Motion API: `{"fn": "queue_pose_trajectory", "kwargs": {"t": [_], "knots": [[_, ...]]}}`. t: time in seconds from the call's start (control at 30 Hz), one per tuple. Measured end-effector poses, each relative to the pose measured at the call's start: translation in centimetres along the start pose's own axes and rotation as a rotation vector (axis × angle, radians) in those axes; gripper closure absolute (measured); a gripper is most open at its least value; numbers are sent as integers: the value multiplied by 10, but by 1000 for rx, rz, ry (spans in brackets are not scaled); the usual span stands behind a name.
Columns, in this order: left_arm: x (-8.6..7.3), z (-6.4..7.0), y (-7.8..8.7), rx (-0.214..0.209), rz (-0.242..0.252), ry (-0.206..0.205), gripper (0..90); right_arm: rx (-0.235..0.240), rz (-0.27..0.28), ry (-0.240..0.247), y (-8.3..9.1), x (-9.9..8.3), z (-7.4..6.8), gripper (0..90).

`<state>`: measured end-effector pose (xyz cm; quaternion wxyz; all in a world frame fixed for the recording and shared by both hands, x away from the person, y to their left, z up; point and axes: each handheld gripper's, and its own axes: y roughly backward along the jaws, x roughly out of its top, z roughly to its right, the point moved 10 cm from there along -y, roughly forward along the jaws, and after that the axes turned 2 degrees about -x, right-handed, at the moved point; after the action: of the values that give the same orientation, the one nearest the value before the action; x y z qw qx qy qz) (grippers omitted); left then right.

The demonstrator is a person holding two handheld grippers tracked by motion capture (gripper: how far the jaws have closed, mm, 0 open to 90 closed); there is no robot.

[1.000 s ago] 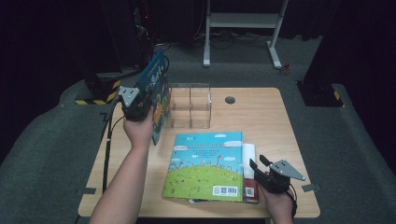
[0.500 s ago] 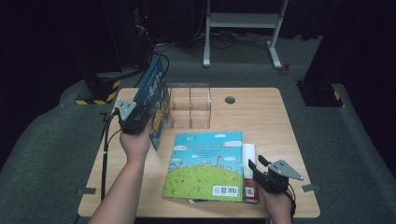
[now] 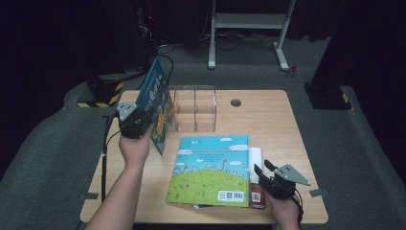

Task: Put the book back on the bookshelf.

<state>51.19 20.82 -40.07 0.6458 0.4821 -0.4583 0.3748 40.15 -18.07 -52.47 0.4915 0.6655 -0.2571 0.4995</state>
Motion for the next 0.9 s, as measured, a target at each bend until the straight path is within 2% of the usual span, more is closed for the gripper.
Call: {"fn": "queue_pose_trajectory", "kwargs": {"t": [0.17,0.53,0.7,0.77,0.8,0.83,0.9], "knots": [[1,-1,0,4,-10,-12,735,4,0,3,0,0,-1,535],[2,-1,1,1,-1,-8,700,4,-3,6,-1,0,-2,534],[3,1,1,18,2,-8,748,7,-3,9,-1,0,-3,534],[3,0,1,43,11,-11,786,8,-4,9,-1,-1,-3,534],[4,0,0,50,15,-18,809,8,-4,9,-1,-1,-3,534],[4,2,0,39,18,-22,818,8,-3,9,-1,0,-3,534],[4,5,0,62,20,-43,825,8,-2,9,-1,0,-2,534]]}}
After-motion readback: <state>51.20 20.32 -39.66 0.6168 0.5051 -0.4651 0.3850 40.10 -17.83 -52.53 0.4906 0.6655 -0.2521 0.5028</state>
